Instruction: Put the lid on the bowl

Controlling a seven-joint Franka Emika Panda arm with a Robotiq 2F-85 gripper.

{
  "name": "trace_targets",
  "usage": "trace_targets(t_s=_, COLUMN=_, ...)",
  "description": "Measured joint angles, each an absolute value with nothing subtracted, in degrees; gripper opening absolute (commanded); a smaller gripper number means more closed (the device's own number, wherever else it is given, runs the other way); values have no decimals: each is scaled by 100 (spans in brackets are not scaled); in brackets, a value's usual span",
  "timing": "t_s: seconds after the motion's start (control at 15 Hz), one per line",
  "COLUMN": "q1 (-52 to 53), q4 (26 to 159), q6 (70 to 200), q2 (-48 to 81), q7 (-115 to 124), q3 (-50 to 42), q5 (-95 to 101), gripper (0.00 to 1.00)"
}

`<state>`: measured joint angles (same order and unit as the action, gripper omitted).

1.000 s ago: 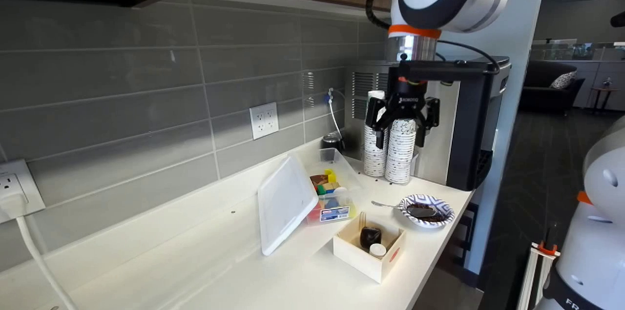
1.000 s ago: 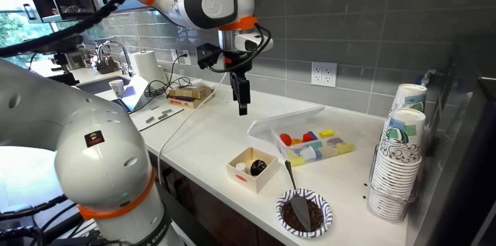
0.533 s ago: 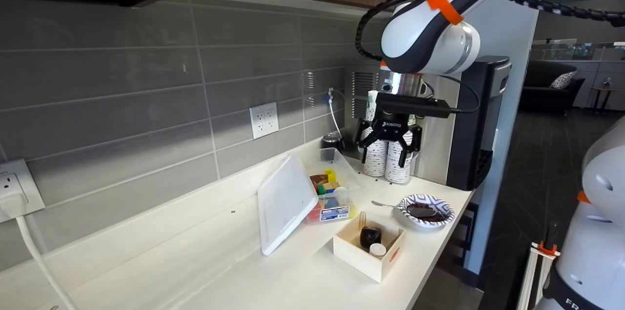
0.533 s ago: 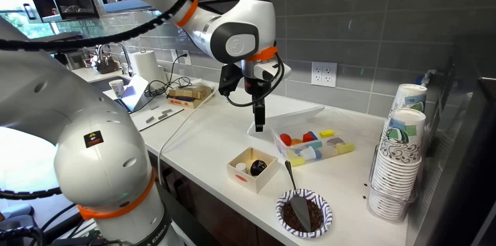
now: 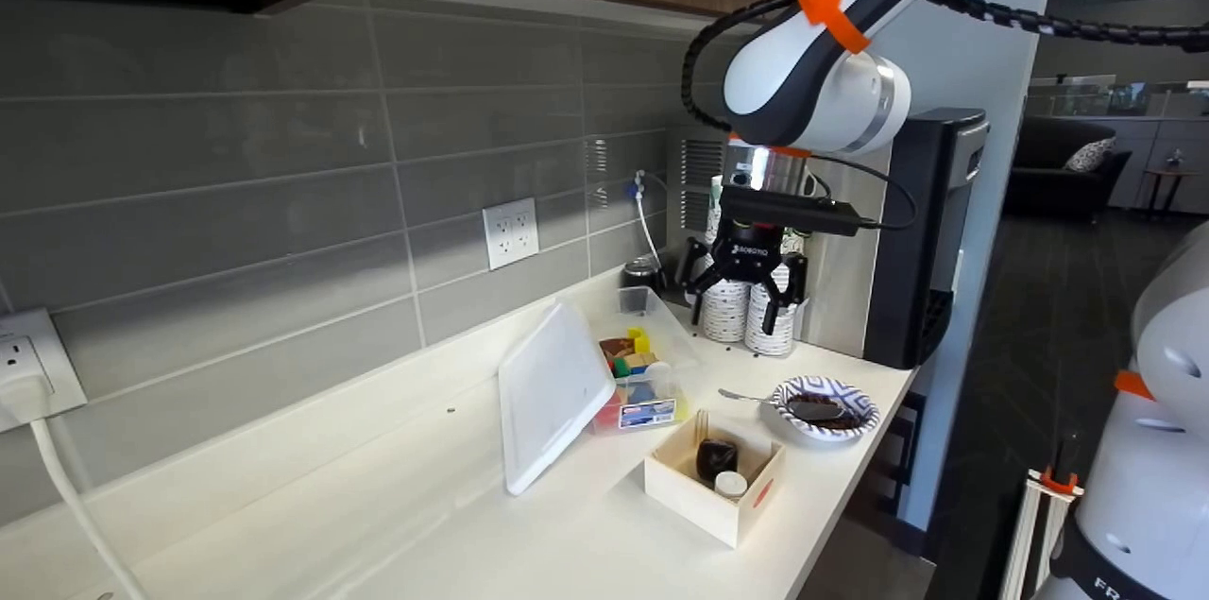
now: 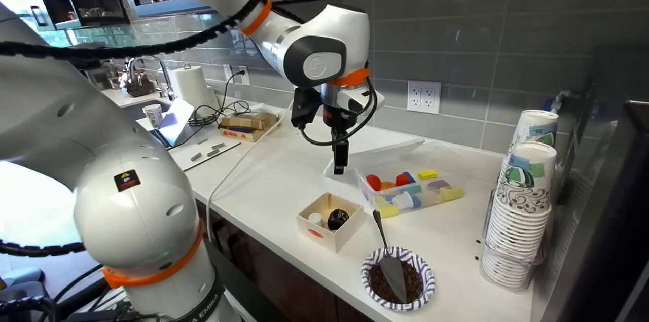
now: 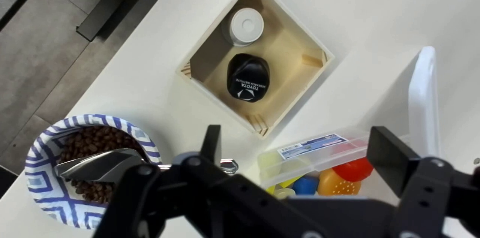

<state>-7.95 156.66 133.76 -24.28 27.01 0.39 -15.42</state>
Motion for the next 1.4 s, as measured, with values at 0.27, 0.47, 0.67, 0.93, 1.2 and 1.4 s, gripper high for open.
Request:
trace_targets(t_s=0.27, q1=-795, q4=15790, q6=13781, q2=-2319, q7=2953, q3=50, q5=-1610, gripper=100)
trace_targets(t_s=0.47, q1=-761, q4=15839, q6=14770, q2=-1803, q7=3196, q3=30, q5=-2224, gripper=100)
trace_targets(t_s=0.67, q1=-558, q4=15797, q6=15634, q2=-1242, q7=3219, q3=-99, q5=-3150, gripper=100)
trace_targets(t_s=0.93, q1=-190, q4=15397, q6=16191, q2=-698, q7=2964, q3=-214, q5=-4710, gripper=100)
trace_targets(t_s=1.2, q1=-94, q4=14565, q6=16272, q2=-179, q7=2290, q3=-216, q5=-5720, gripper=100)
trace_targets(t_s=1.4, q1=-106, q4=13887, q6=16212, q2=427, q7=1351, q3=-217, q5=-6160, gripper=100)
